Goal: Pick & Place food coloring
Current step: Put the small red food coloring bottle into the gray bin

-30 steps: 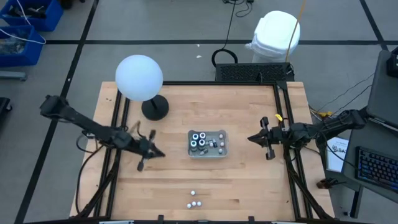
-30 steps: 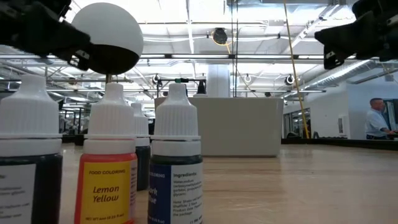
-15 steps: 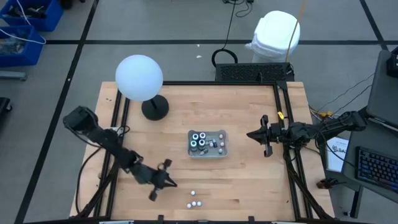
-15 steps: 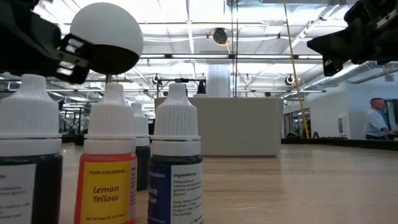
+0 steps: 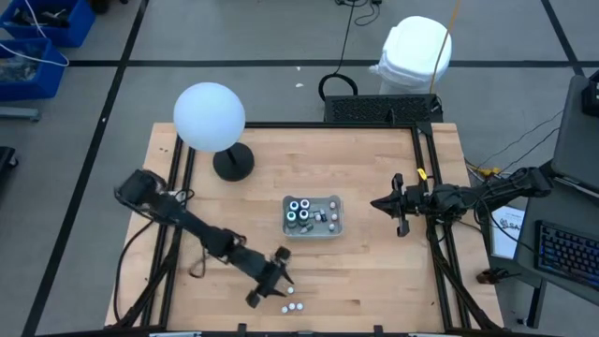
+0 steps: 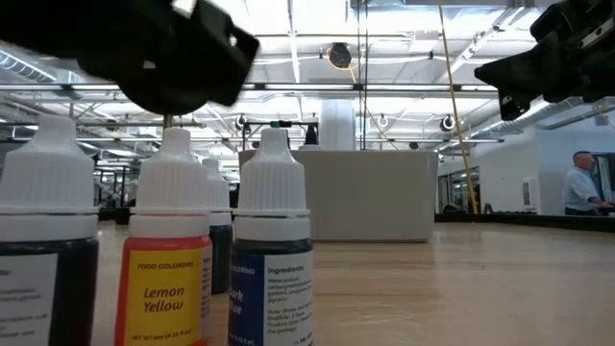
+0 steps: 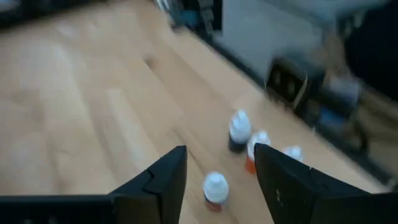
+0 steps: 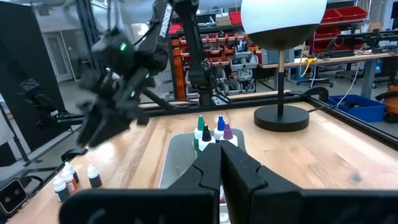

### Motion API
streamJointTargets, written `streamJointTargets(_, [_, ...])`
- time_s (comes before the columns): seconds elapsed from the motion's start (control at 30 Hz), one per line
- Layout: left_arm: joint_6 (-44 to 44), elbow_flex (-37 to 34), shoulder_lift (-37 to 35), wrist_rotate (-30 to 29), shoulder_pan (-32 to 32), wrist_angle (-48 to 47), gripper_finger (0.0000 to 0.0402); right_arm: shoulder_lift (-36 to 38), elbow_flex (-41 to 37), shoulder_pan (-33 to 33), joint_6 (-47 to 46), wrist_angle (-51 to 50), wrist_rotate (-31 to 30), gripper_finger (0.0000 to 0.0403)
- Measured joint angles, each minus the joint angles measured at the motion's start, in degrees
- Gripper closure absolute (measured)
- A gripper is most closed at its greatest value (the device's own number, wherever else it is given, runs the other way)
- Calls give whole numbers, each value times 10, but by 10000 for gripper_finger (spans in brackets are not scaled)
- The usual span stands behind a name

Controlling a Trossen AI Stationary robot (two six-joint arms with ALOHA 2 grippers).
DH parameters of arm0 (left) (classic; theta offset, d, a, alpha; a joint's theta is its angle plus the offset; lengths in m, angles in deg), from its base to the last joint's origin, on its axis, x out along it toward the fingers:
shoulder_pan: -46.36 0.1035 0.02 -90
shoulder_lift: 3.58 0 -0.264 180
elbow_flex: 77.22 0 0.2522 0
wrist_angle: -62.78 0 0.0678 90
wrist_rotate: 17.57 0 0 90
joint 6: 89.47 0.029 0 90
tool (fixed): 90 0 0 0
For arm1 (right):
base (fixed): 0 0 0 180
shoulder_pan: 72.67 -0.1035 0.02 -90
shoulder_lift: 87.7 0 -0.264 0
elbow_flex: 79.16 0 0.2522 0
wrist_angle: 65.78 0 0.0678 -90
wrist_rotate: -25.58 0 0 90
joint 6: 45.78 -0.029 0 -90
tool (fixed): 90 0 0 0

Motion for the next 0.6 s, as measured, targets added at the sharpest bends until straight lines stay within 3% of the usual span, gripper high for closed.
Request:
streamJointTargets(0.13, [20,60,67,15,-5,-59,206,0,0,0,-10,0,0,402])
streamJointTargets(0.23, [16,90,71,48,3,-97,206,0,0,0,-16,1,0,402])
streamJointTargets(0.6, [-4,94,72,43,8,-137,206,0,0,0,-24,-4,1,402])
